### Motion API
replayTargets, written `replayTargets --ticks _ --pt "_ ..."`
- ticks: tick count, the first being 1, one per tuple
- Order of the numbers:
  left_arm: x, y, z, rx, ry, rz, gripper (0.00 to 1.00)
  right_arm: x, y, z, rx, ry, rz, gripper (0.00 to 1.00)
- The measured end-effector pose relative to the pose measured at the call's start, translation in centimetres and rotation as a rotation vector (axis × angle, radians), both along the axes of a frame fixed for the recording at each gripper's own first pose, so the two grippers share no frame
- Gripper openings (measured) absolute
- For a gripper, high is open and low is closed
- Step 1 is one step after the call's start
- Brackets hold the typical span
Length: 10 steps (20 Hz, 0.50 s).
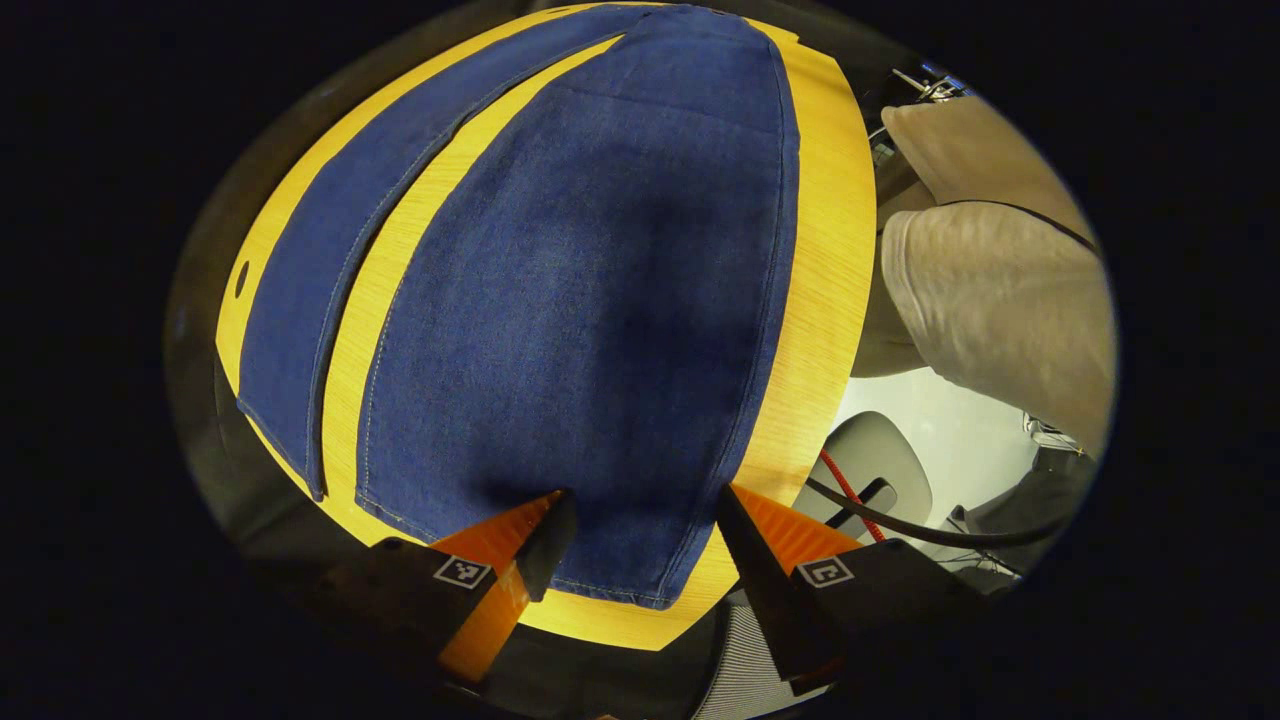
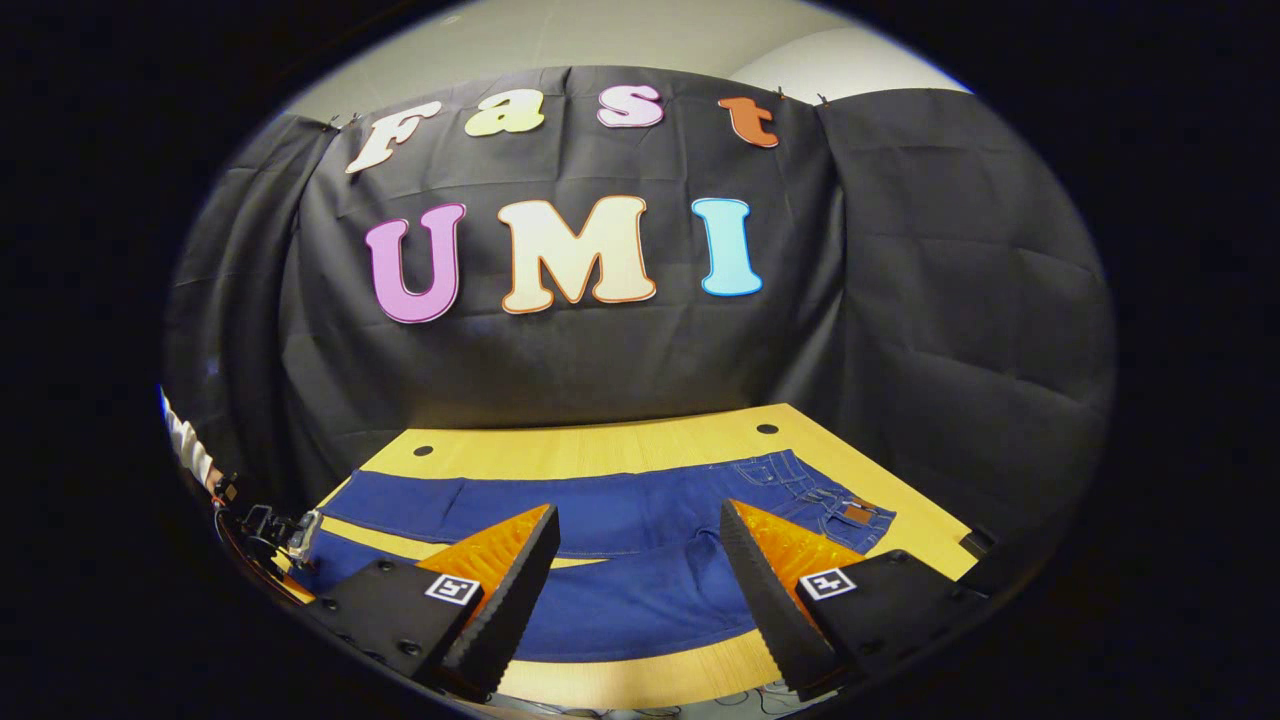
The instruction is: Grasp the waist and the cuffs of the jeans and fold them to make the two legs overlap; first hold the waist and fold one-third of the jeans toward the cuffs, then hold the cuffs and fold the remaining one-third in the same direction to finish folding.
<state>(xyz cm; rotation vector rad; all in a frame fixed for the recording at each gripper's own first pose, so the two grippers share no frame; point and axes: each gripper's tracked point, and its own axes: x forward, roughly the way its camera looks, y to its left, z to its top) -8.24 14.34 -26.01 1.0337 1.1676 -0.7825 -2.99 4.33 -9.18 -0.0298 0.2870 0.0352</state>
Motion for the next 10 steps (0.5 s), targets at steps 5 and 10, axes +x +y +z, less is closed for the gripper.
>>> replayTargets --ticks 5,10 --pt "0.3 0.0 0.4 -0.004 0.001 0.035 0.78 0.3 -0.8 -0.4 0.014 0.009 -0.012 0.99" --pt "0.6 0.3 0.3 -0.011 0.008 0.001 0.41 0.7 -1.5 -0.4 0.005 0.023 -0.026 0.99"
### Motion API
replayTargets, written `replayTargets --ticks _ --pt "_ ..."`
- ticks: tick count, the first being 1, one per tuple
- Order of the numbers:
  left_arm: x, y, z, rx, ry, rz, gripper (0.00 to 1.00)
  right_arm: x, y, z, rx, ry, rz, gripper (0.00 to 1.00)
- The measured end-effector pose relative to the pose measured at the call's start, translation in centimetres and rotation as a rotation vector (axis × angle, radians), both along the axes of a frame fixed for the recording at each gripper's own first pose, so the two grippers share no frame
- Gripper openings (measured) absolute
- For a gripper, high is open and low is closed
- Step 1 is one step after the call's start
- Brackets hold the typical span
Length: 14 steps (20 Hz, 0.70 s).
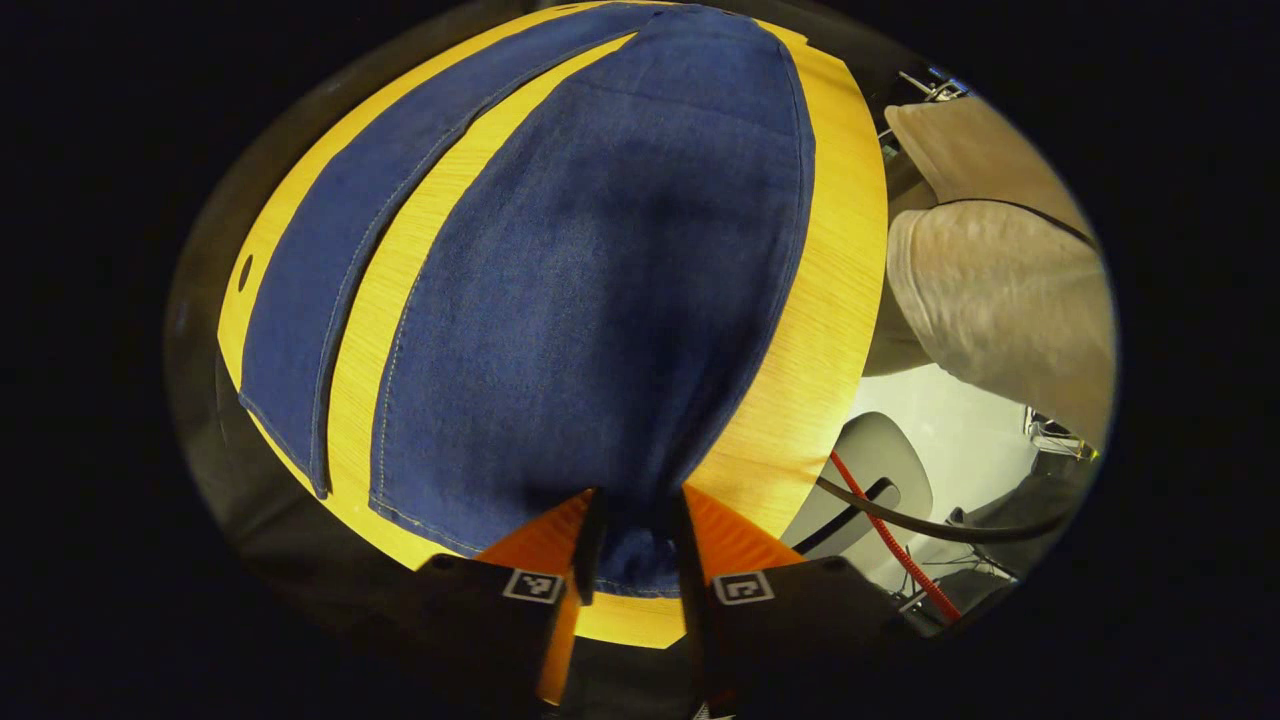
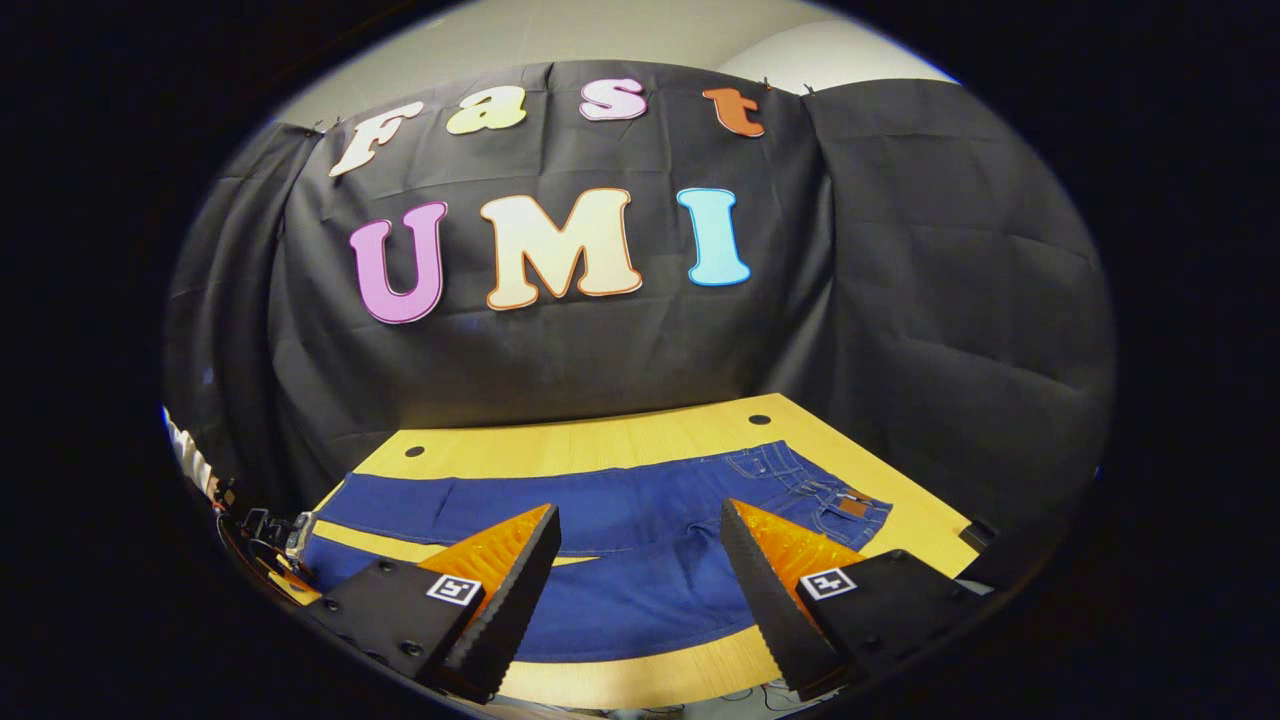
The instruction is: Grasp the waist and the cuffs of the jeans and fold them to make the two legs overlap; first hold the waist and fold one-third of the jeans toward the cuffs, then hold the cuffs and fold the remaining one-third in the same direction to finish folding.
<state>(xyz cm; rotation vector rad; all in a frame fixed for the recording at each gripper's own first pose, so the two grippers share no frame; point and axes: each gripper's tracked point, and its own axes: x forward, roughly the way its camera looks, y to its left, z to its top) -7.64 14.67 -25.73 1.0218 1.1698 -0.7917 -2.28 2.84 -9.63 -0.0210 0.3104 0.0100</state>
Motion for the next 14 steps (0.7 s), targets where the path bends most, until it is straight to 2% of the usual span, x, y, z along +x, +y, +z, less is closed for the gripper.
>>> replayTargets --ticks 1,3,6,8,11,14 --pt "-0.1 0.0 0.0 -0.001 0.011 -0.003 0.24 0.1 -0.2 -0.1 -0.005 0.004 -0.001 0.99" --pt "-0.4 0.0 -0.2 -0.001 0.037 -0.010 0.05 0.1 -0.6 -0.1 -0.024 0.009 -0.001 0.99" --pt "-0.8 0.7 -0.1 0.019 0.095 -0.050 0.01 0.1 -1.9 -0.1 -0.094 0.031 0.016 0.99" --pt "-1.3 1.2 -0.1 0.036 0.129 -0.061 0.00 0.0 -2.8 -0.3 -0.150 0.064 0.056 0.99" --pt "-1.5 1.2 0.4 0.037 0.156 -0.031 0.00 -1.1 -3.9 -2.5 -0.257 0.181 0.163 0.99" --pt "-1.5 1.1 0.5 0.025 0.158 -0.017 0.00 -2.5 -4.1 -6.3 -0.351 0.359 0.316 1.00"
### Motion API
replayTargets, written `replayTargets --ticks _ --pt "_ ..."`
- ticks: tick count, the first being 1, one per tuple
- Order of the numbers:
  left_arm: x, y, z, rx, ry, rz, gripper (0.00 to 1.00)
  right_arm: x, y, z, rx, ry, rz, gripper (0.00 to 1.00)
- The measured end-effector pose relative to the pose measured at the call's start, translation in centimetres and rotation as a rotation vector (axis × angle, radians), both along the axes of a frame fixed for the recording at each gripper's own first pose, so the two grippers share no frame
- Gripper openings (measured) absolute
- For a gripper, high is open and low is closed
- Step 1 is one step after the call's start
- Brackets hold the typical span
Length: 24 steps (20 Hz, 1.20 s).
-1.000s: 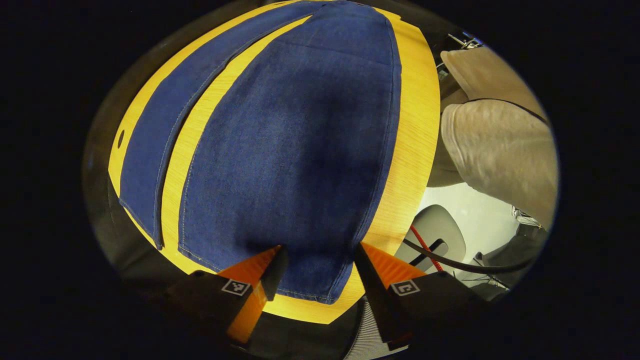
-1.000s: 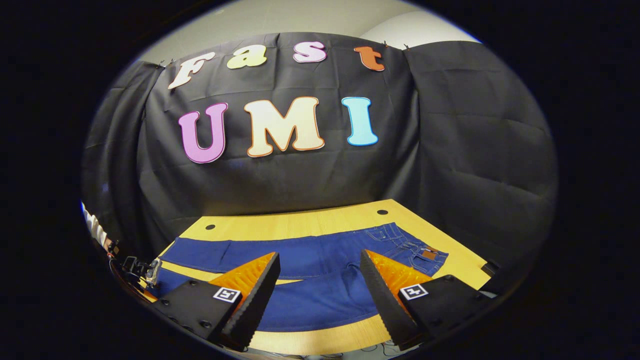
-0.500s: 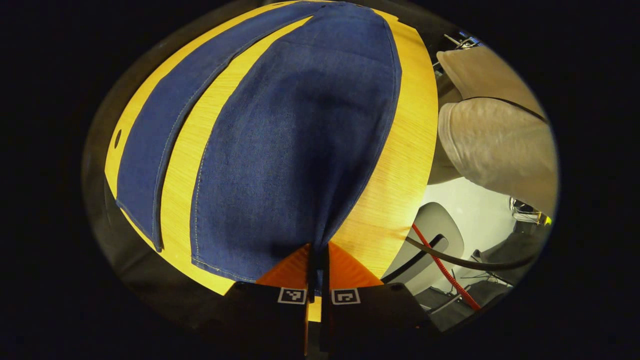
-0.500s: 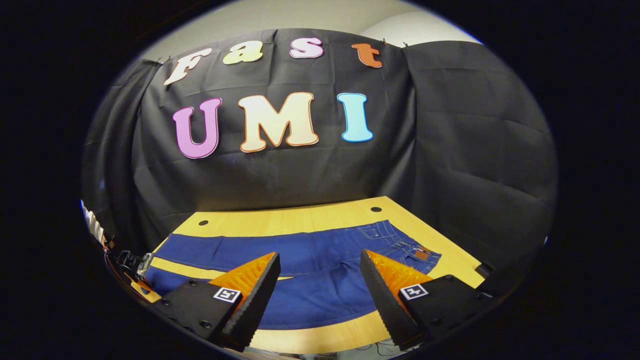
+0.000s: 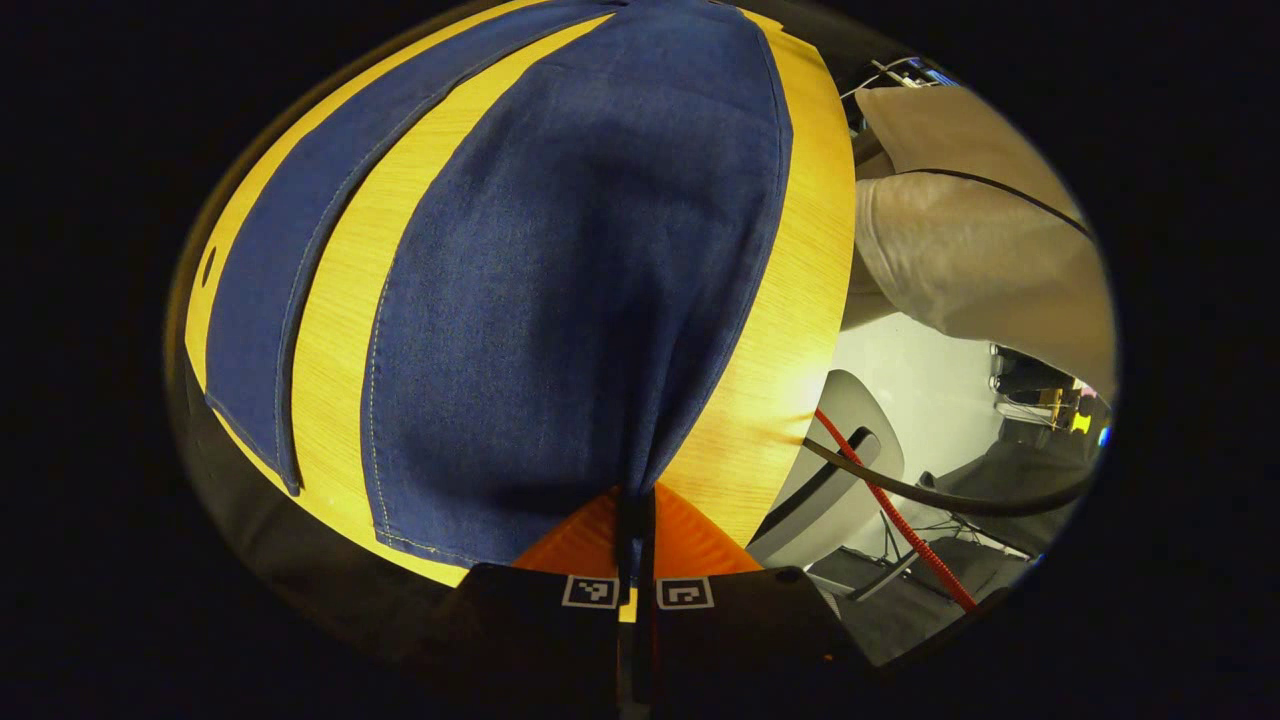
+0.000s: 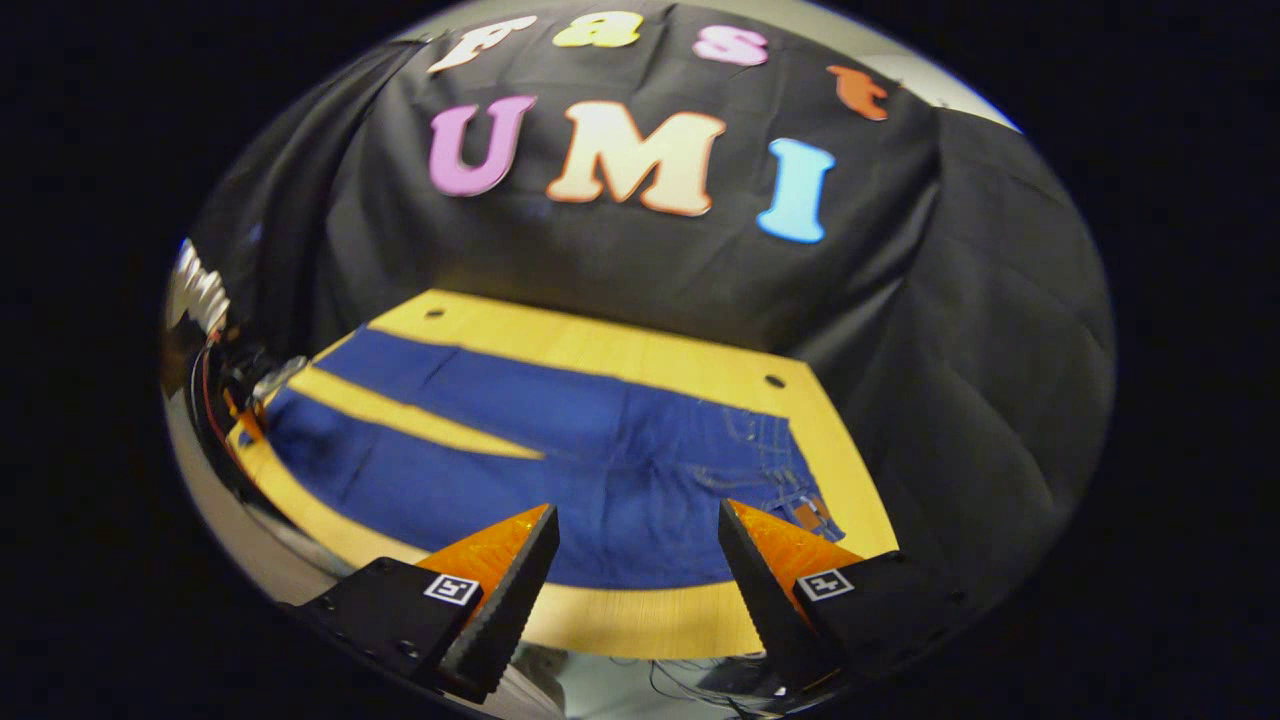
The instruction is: Grasp the waist and the cuffs of the jeans and fold them to make the two legs overlap; first hold the waist and fold one-third of the jeans toward the cuffs, then hold the cuffs and fold the remaining one-third in the same direction to finish folding.
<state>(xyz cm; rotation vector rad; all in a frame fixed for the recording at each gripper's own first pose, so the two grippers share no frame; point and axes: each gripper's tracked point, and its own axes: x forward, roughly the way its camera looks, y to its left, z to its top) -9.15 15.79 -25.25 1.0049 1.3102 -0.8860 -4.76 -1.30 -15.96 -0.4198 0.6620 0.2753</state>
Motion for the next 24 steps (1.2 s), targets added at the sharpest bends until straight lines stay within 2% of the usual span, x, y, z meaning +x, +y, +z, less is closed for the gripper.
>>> replayTargets --ticks 5,11,17,24 --pt "0.1 0.1 0.1 0.013 0.010 0.019 0.00 -0.7 -1.7 -5.9 -0.235 0.251 0.250 1.00" --pt "0.2 0.1 0.0 0.024 -0.019 0.047 0.01 1.3 -2.2 -11.8 -0.368 0.475 0.442 1.00" --pt "0.4 0.0 -0.3 0.027 -0.061 0.063 0.01 4.4 -4.5 -15.0 -0.477 0.635 0.569 1.00" --pt "0.4 0.0 -0.5 0.048 -0.067 0.104 0.00 6.1 -8.4 -17.4 -0.608 0.710 0.700 1.00"
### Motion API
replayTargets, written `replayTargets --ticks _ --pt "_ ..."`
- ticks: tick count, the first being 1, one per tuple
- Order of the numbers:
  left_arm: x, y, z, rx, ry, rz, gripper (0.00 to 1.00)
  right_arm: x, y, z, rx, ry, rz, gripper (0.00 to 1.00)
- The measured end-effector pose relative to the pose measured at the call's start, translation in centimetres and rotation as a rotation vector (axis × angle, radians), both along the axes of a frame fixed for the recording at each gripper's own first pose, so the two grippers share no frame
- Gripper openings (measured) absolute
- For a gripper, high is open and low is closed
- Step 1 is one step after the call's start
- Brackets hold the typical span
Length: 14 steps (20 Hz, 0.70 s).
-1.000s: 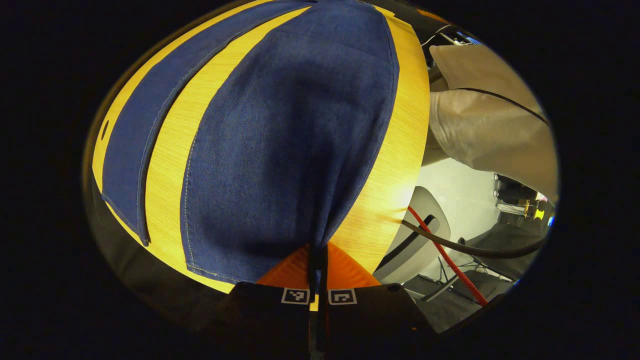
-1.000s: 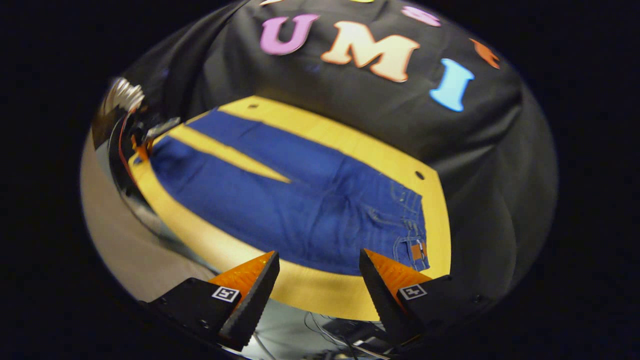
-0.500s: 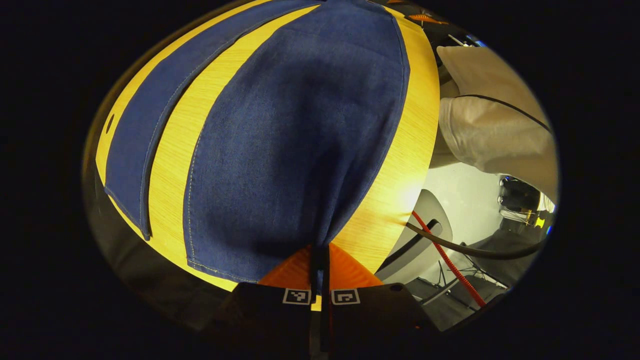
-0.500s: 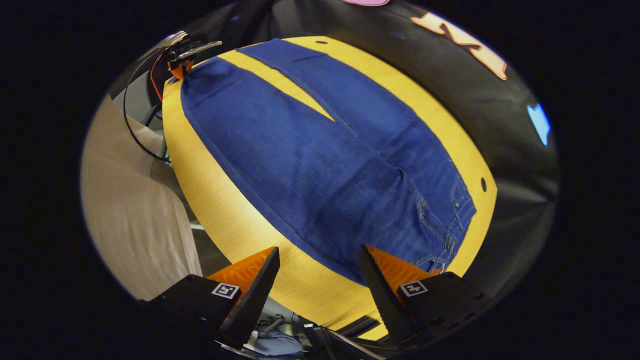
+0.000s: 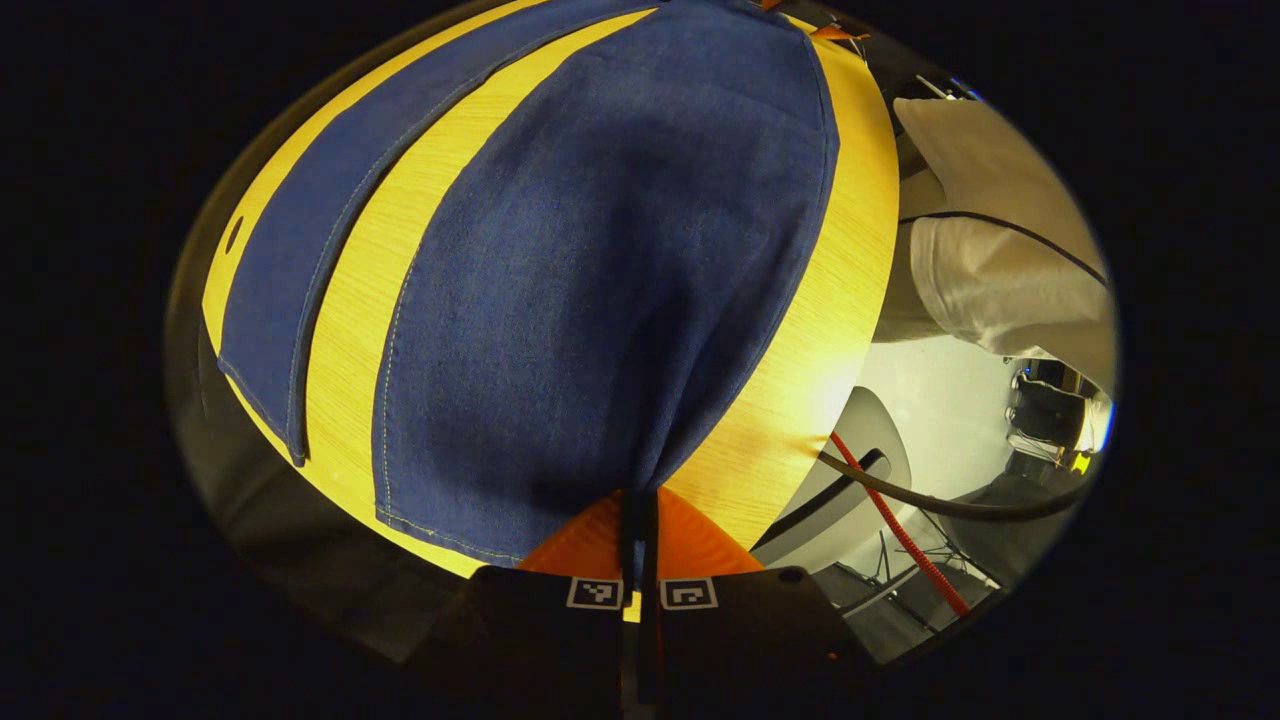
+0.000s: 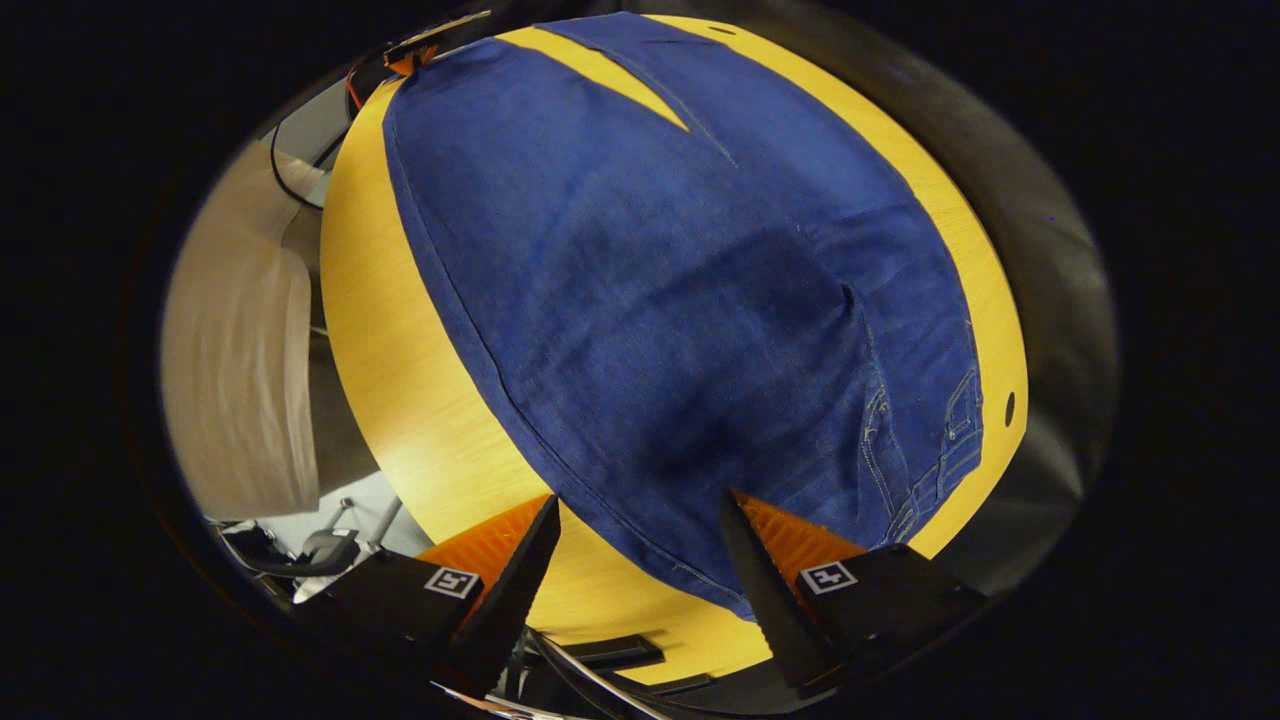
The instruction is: Grasp the waist and the cuffs of the jeans and fold them to make the two legs overlap; first hold the waist and fold one-third of the jeans toward the cuffs, then hold the cuffs and fold the remaining one-third in the same direction to finish folding.
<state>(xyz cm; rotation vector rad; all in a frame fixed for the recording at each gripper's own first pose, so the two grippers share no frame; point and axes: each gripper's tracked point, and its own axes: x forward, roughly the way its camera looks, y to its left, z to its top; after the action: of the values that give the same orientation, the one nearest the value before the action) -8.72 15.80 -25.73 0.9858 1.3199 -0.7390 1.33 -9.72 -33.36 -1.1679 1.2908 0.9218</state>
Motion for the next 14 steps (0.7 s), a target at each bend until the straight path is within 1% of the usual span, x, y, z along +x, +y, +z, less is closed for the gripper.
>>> replayTargets --ticks 3,5,6,7,9,12,14 --pt "-0.1 -0.1 0.1 0.008 0.001 0.021 0.00 -0.7 -1.7 -0.5 -0.062 0.053 0.090 0.99" --pt "-0.1 -0.2 0.1 0.012 0.000 0.031 0.00 -0.8 -3.3 -0.8 -0.150 0.095 0.169 1.00" --pt "-0.1 -0.1 0.1 0.014 -0.001 0.034 0.00 -0.6 -3.1 -0.6 -0.144 0.096 0.206 0.99" --pt "-0.1 -0.2 0.1 0.020 -0.001 0.036 0.00 -0.4 -3.3 -1.0 -0.160 0.103 0.213 0.97" --pt "-0.1 -0.2 0.1 0.028 -0.001 0.035 0.00 -0.3 -3.2 -1.1 -0.180 0.111 0.210 1.00" --pt "0.0 -0.2 0.0 0.031 -0.006 0.045 0.00 -0.5 -3.2 -0.8 -0.214 0.108 0.188 0.99" --pt "0.0 -0.2 -0.1 0.033 -0.012 0.055 0.00 -0.4 -3.1 -0.9 -0.228 0.105 0.171 0.94"
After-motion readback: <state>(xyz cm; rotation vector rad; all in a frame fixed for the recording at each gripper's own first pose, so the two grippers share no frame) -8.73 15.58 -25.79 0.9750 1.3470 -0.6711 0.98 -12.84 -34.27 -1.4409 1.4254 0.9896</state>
